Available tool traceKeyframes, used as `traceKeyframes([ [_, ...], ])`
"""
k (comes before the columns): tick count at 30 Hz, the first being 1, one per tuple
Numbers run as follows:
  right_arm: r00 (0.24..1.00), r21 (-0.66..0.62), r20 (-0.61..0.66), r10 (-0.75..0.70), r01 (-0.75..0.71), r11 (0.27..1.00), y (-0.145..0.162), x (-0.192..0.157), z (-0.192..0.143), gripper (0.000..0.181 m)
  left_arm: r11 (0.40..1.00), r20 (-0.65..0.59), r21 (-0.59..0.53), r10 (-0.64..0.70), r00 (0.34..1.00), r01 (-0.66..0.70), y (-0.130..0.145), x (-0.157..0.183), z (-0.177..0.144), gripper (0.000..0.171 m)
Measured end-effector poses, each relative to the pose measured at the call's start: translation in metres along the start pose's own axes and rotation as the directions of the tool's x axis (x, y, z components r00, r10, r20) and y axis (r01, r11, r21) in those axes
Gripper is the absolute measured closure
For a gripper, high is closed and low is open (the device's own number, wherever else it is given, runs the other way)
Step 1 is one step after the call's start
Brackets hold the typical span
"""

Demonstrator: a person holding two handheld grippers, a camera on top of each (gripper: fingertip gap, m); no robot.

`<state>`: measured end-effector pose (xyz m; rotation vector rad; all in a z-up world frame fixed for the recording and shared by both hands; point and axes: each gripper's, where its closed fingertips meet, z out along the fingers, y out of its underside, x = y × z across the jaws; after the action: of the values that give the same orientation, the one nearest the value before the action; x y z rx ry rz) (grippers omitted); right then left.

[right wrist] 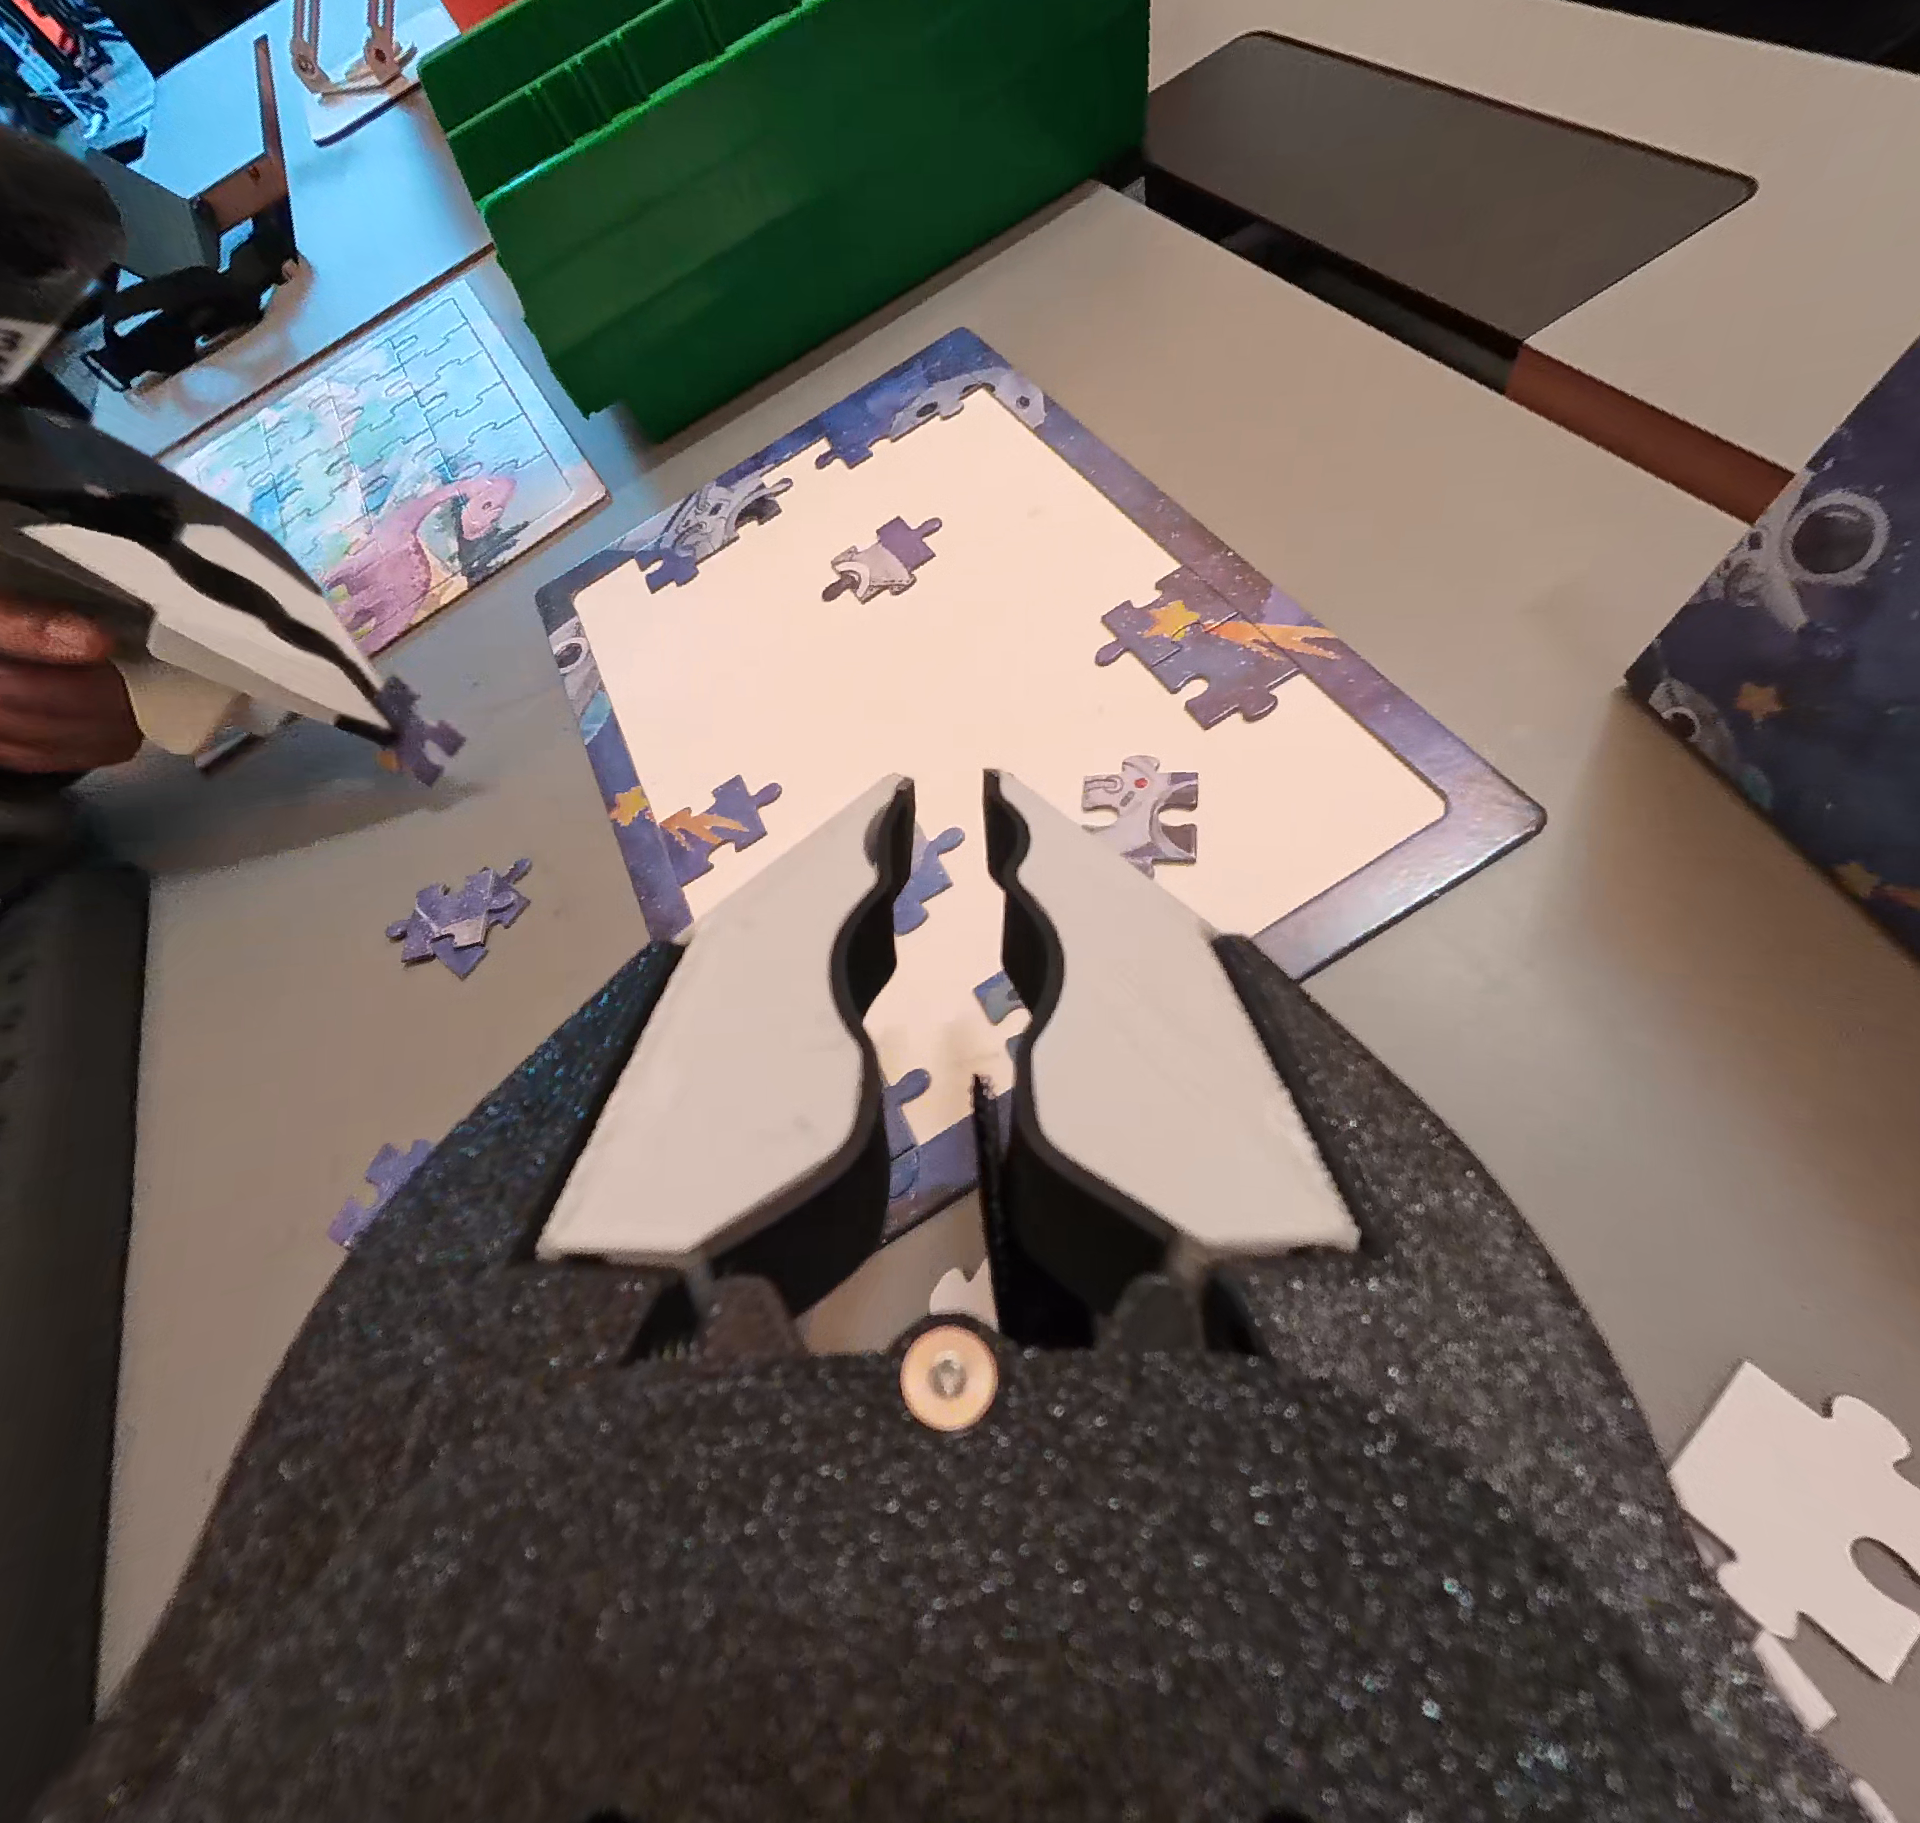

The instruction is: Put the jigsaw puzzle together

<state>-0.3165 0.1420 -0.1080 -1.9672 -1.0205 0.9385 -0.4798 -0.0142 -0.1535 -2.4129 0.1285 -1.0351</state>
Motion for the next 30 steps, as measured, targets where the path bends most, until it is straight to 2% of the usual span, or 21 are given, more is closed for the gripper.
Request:
traceKeyframes([
  [4, 1.0, -0.004, -0.003, -0.014, 0.014, 1.0, 0.0, -0.002, -0.001, 0.168, 0.999, -0.002, -0.031, 0.02, 1.0, -0.02, 0.006, -0.003, 0.002, 0.167],
  [6, 0.999, -0.009, -0.01, -0.034, 0.034, 0.999, -0.001, -0.002, -0.002, 0.168, 0.998, 0.051, -0.03, 0.053, 0.997, -0.051, 0.004, -0.01, 0.001, 0.147],
  [7, 0.999, -0.014, -0.013, -0.046, 0.046, 0.999, 0.0, -0.002, -0.003, 0.168, 0.998, 0.084, -0.025, 0.068, 0.994, -0.066, 0.002, -0.015, 0.0, 0.146],
  [11, 0.992, -0.065, -0.042, -0.121, 0.118, 0.991, 0.001, 0.001, -0.022, 0.168, 0.987, 0.216, 0.101, 0.104, 0.971, -0.128, -0.026, -0.026, -0.012, 0.145],
  [13, 0.982, -0.115, -0.091, -0.167, 0.157, 0.981, 0.002, 0.007, -0.042, 0.168, 0.962, 0.235, 0.15, 0.19, 0.953, -0.228, -0.04, -0.011, -0.011, 0.143],
  [14, 0.969, -0.137, -0.138, -0.204, 0.185, 0.973, 0.003, 0.012, -0.053, 0.168, 0.945, 0.206, 0.129, 0.272, 0.94, -0.302, -0.038, 0.005, -0.005, 0.143],
  [17, 0.928, -0.181, -0.25, -0.275, 0.235, 0.955, 0.012, 0.02, -0.087, 0.168, 0.851, 0.138, -0.081, 0.525, 0.84, -0.519, -0.002, 0.034, 0.022, 0.143],
  [19, 0.93, -0.176, -0.272, -0.248, 0.205, 0.963, 0.032, 0.018, -0.102, 0.168, 0.792, 0.079, -0.193, 0.6, 0.796, -0.579, 0.023, 0.043, 0.037, 0.142],
  [22, 0.966, -0.197, -0.21, -0.15, 0.108, 0.974, 0.079, 0.0, -0.116, 0.168, 0.788, 0.04, -0.232, 0.593, 0.804, -0.57, 0.035, 0.048, 0.051, 0.134],
  [26, 0.984, -0.311, -0.162, -0.069, 0.016, 0.95, 0.133, -0.019, -0.146, 0.153, 0.791, 0.012, -0.168, 0.598, 0.802, -0.588, 0.026, 0.061, 0.057, 0.13],
  [30, 0.979, -0.241, -0.204, -0.025, -0.026, 0.97, 0.164, -0.024, -0.16, 0.149, 0.81, -0.068, -0.016, 0.584, 0.809, -0.587, 0.007, 0.084, 0.061, 0.131],
])
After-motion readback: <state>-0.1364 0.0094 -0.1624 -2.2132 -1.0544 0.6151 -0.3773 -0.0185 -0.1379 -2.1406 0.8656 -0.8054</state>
